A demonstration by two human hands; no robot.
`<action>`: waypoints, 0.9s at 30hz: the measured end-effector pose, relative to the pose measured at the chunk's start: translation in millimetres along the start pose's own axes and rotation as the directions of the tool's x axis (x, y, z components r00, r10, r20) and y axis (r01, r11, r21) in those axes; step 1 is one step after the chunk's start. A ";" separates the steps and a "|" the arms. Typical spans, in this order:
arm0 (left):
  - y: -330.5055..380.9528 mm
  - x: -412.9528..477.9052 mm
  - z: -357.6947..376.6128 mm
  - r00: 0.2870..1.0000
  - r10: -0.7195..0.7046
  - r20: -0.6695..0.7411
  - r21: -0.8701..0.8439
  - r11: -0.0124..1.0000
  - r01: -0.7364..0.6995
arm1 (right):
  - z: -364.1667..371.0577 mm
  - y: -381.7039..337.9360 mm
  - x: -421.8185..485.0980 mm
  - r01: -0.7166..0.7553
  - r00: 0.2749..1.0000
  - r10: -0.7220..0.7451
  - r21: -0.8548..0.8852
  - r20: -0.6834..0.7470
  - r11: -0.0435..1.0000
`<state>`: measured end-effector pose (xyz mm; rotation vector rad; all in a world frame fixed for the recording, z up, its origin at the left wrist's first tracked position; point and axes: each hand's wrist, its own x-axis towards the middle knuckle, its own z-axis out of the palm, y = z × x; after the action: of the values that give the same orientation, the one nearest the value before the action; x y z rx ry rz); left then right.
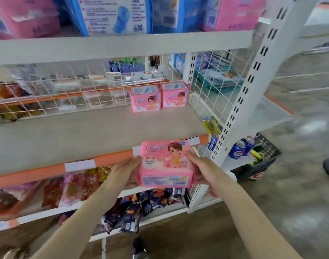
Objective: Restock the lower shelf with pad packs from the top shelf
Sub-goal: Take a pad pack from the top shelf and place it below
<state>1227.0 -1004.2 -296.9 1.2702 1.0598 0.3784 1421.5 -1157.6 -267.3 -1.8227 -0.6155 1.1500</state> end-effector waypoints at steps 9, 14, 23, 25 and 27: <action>47.0 64.0 27.0 0.933 0.288 0.215 0.218 0.917 -0.333 | -25.8 -21.7 61.2 0.126 0.987 -0.143 -0.208 -0.069 0.970; 51.6 103.1 7.6 0.948 0.276 0.159 0.139 0.944 -0.298 | -8.8 -37.2 112.0 0.101 0.991 -0.115 -0.176 -0.073 0.979; 63.4 150.8 -16.2 0.900 0.423 0.103 0.080 0.899 -0.431 | 14.5 -68.7 133.7 0.261 0.925 -0.300 -0.180 -0.235 0.948; 64.1 156.3 -13.7 0.896 0.436 0.089 0.091 0.892 -0.443 | 14.5 -70.4 137.2 0.281 0.902 -0.330 -0.203 -0.277 0.938; 65.3 158.0 -9.8 0.897 0.436 0.069 0.116 0.890 -0.441 | 14.0 -71.6 141.2 0.282 0.882 -0.341 -0.214 -0.326 0.935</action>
<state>1318.8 -860.0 -305.7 1.6314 0.7620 0.6318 1475.5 -1008.3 -273.2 -1.9194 -0.7676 0.5442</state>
